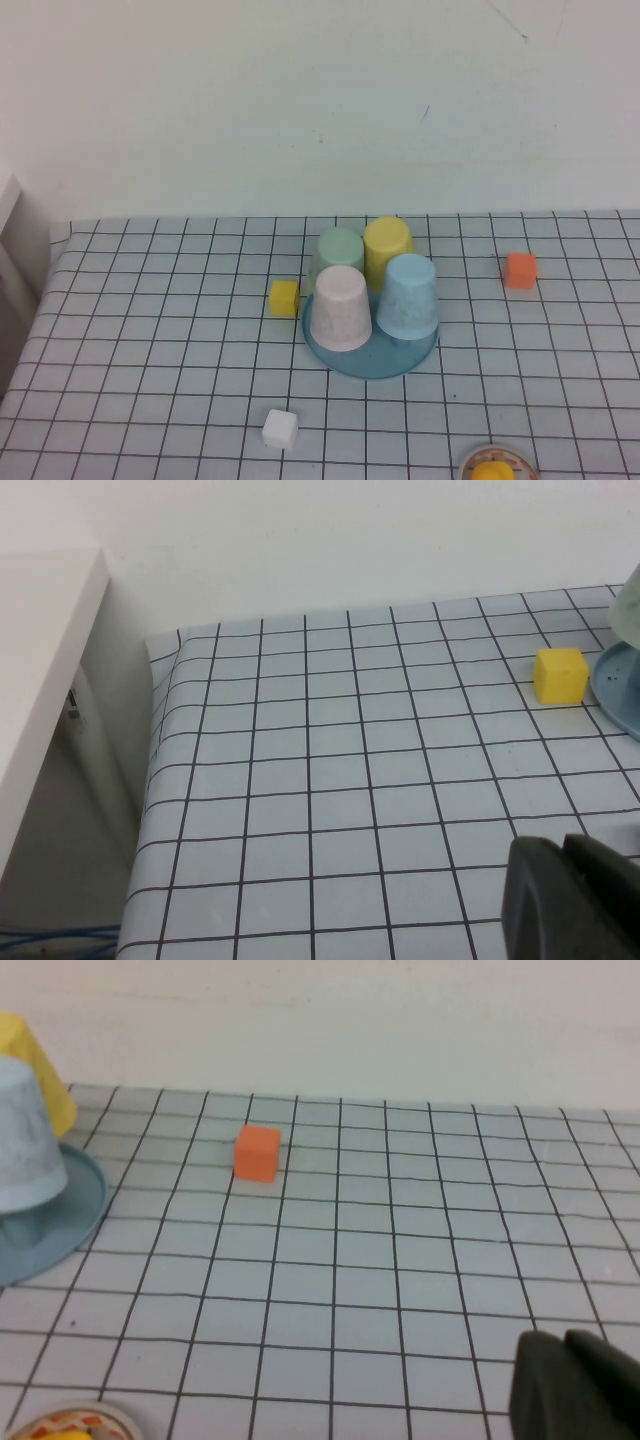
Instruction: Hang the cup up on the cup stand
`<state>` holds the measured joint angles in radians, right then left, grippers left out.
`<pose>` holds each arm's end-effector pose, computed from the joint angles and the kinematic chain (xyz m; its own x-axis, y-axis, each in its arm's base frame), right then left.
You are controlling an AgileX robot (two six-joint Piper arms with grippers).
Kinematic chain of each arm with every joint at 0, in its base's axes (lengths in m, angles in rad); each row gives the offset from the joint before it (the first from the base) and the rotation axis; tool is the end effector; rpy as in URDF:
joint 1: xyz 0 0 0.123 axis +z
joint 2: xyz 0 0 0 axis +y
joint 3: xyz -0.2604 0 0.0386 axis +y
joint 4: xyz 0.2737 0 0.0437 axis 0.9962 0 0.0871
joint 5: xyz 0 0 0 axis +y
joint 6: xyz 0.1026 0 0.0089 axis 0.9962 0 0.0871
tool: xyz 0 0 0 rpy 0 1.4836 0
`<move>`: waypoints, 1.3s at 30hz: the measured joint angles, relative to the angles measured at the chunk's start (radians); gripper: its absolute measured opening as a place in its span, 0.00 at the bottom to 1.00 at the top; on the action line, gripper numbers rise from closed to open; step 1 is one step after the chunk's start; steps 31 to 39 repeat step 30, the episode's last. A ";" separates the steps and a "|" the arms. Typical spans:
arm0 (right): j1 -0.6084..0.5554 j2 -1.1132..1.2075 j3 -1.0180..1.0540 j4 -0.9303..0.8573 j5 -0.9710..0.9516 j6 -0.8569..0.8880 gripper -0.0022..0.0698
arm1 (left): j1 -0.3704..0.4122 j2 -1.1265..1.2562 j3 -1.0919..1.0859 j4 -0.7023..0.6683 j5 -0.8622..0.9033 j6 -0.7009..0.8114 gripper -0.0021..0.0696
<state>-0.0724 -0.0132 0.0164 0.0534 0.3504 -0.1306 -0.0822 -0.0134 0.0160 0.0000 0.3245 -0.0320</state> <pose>0.1121 -0.0062 0.1739 -0.2657 -0.0613 -0.9621 0.0335 0.9968 -0.0727 0.1126 -0.0093 0.1766 -0.2393 -0.0124 -0.9709 0.0745 0.9967 -0.0311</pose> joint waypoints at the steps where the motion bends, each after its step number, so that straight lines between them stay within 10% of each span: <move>1: 0.000 0.000 0.000 -0.009 -0.001 0.031 0.03 | 0.000 0.000 0.000 0.000 0.000 0.000 0.03; 39: 0.000 0.000 0.000 -0.081 0.000 0.087 0.03 | 0.000 0.000 0.000 0.000 0.000 0.000 0.03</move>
